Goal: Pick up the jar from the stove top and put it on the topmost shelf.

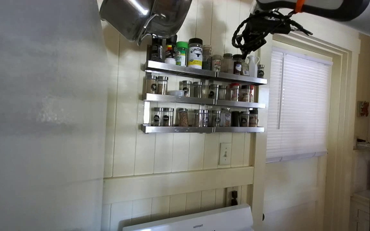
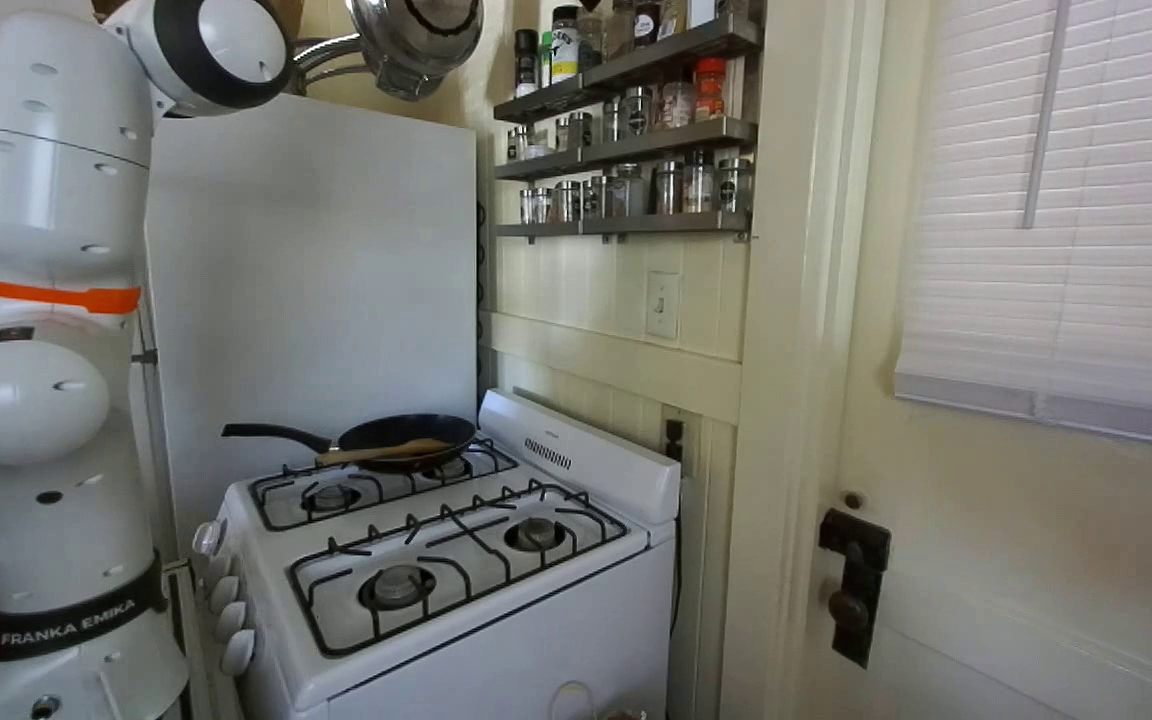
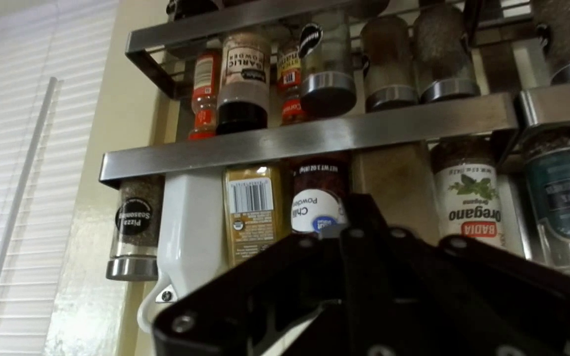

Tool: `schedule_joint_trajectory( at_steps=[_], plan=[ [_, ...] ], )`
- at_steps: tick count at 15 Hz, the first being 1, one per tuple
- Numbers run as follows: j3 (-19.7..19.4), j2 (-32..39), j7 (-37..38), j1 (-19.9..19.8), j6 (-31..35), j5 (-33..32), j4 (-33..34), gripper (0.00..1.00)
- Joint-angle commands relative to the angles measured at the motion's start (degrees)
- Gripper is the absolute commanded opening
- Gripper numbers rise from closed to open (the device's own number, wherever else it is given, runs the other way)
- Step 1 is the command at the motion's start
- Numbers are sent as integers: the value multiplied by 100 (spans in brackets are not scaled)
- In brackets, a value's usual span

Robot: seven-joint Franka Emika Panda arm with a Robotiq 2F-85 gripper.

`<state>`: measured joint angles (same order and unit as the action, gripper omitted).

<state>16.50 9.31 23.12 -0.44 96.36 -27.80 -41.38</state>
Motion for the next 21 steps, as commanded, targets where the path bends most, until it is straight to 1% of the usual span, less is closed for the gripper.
schedule_joint_trajectory(
  at_steps=[1,4,5,6,7,9,10,11,14,15,17,18,19,20,21],
  plan=[
    [-12,-572,95,-180,-241,445,-632,27],
    [-84,-1094,312,-354,-46,1119,-1373,47],
    [-125,-1319,423,-415,-11,1466,-1696,56],
    [-172,-1485,500,-437,-25,1685,-1941,62],
    [-226,-1665,601,-451,-117,1867,-2185,71],
    [-347,-2016,751,-458,-220,2266,-2700,84],
    [-403,-2198,825,-443,-325,2415,-2976,93],
    [-483,-2372,869,-426,-502,2678,-3252,99],
    [-639,-2875,1140,-395,-950,3052,-4094,100],
    [-714,-3066,1247,-412,-866,3165,-4382,100],
    [-675,-3392,1417,-436,-689,2895,-4969,100],
    [-723,-3548,1393,-404,-634,2962,-5261,100],
    [-690,-3702,1445,-413,-490,2849,-5551,100],
    [-748,-3822,1416,-307,-536,2809,-5810,100],
    [-718,-3968,1462,-322,-420,2779,-6096,100]
  ],
)
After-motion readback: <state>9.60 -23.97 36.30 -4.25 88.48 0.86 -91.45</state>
